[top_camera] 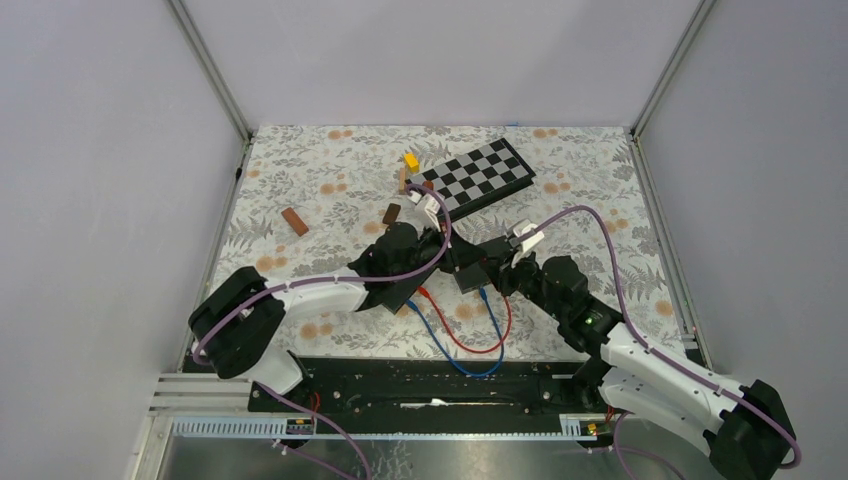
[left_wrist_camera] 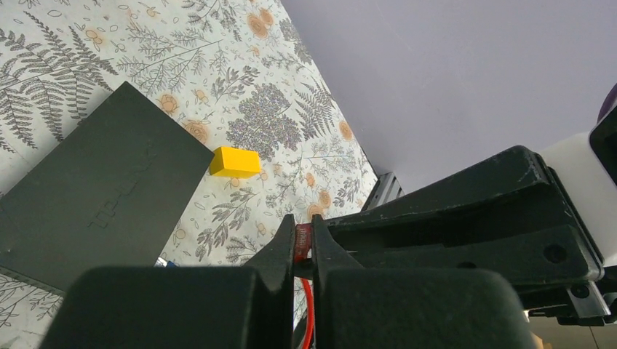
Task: Insert the plug into the switch port
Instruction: Insert the connector into the switch port.
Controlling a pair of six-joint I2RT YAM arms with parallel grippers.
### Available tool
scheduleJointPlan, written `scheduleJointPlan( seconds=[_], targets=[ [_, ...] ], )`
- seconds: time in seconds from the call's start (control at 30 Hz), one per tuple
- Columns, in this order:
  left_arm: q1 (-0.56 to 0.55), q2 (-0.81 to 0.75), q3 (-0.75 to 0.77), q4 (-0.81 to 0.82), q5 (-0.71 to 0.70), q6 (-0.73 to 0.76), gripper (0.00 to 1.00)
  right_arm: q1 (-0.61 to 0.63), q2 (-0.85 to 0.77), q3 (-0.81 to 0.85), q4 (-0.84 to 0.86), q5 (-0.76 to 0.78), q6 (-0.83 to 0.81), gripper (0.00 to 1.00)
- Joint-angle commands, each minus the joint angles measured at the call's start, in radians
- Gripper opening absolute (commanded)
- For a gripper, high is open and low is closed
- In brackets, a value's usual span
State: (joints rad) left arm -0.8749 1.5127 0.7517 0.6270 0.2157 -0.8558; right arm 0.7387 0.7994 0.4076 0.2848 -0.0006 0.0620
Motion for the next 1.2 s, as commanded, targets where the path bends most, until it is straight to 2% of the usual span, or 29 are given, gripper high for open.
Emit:
scheduleJointPlan(
  seconds=[0.0,0.03,0.07,0.13,0.33,0.53,0.8,1.03,1.17],
  targets=[
    [-0.011,-0.002,0.019,0.037,0.047,-0.011,0.0,0.01,-0.044,-0.002,0.134,-0.022,0.005,0.39],
    [-0.012,-0.013,0.013,0.037,0.033,-0.013,0.0,0.01,-0.058,-0.015,0.14,-0.02,0.004,0.54],
    [-0.012,-0.028,0.004,0.035,0.015,-0.019,0.0,0.01,-0.073,-0.034,0.156,-0.018,0.002,0.61],
    [-0.009,-0.063,-0.017,0.02,-0.044,-0.054,0.0,0.011,-0.106,-0.081,0.213,-0.022,0.002,0.65],
    [0.027,-0.161,-0.118,0.028,-0.171,-0.277,0.0,0.01,-0.15,-0.213,0.438,-0.043,-0.049,0.62],
    [0.039,-0.226,-0.17,0.018,-0.193,-0.407,0.0,0.011,-0.103,-0.196,0.459,-0.124,-0.093,0.58],
    [0.045,-0.296,-0.204,-0.054,-0.249,-0.513,0.0,0.01,-0.031,-0.193,0.577,-0.182,-0.068,0.57],
    [0.045,-0.3,-0.174,-0.163,-0.27,-0.542,0.0,0.01,0.058,-0.146,0.64,-0.241,-0.036,0.64],
    [0.045,-0.292,-0.177,-0.154,-0.253,-0.555,0.0,0.01,0.107,-0.13,0.675,-0.258,-0.033,0.57]
  ],
)
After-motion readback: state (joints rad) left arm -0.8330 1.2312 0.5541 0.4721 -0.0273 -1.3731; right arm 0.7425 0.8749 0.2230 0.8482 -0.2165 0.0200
